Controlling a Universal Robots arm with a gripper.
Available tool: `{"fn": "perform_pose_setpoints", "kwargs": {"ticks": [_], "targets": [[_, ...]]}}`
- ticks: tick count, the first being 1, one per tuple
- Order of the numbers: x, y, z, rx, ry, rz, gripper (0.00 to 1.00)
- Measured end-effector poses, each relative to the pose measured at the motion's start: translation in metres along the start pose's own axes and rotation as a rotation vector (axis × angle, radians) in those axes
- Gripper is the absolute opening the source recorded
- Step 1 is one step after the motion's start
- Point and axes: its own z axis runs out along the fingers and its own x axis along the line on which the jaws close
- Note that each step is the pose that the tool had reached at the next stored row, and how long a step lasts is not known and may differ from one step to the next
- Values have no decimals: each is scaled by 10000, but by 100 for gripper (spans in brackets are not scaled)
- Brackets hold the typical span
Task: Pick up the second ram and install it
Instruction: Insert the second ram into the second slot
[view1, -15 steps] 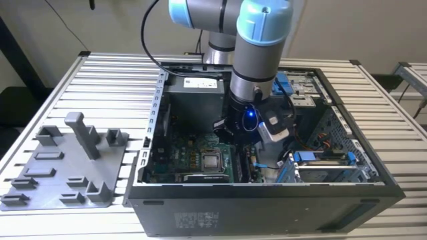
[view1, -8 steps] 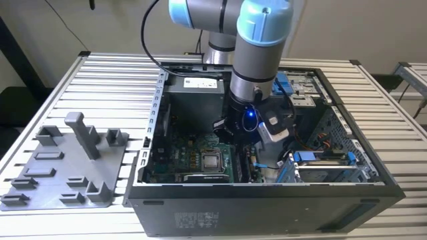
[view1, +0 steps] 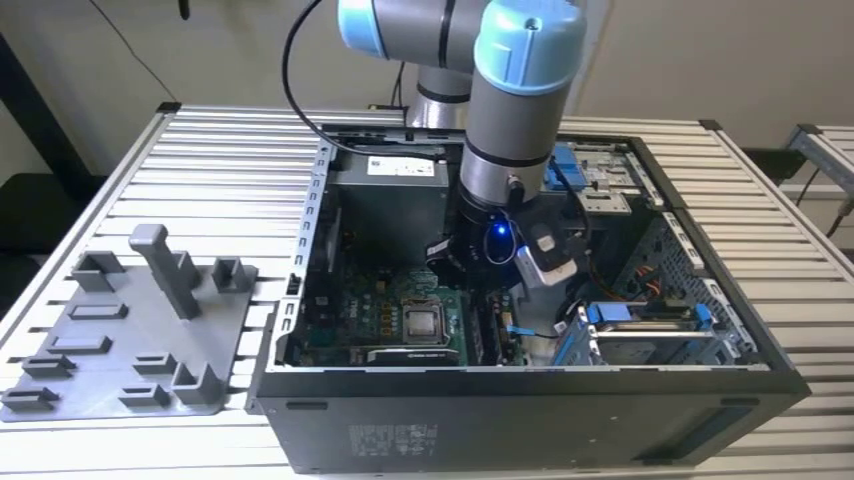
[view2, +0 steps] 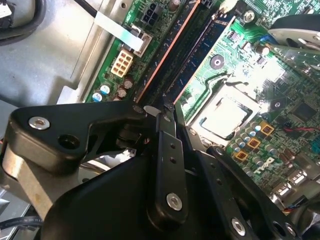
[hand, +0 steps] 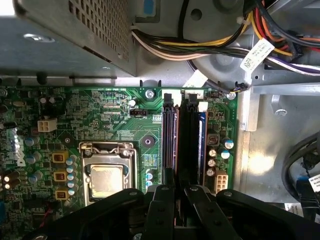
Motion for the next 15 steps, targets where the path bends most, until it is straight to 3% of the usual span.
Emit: {"fn": "perform_pose_setpoints", "kwargs": {"ticks": [6, 7, 8, 15], "targets": [[0, 2, 3, -10, 2, 0, 15], [0, 1, 3, -8, 3, 1, 22], [-2, 0, -5, -5, 10, -2, 22], [-3, -15, -280, -19, 22, 3, 22]]}}
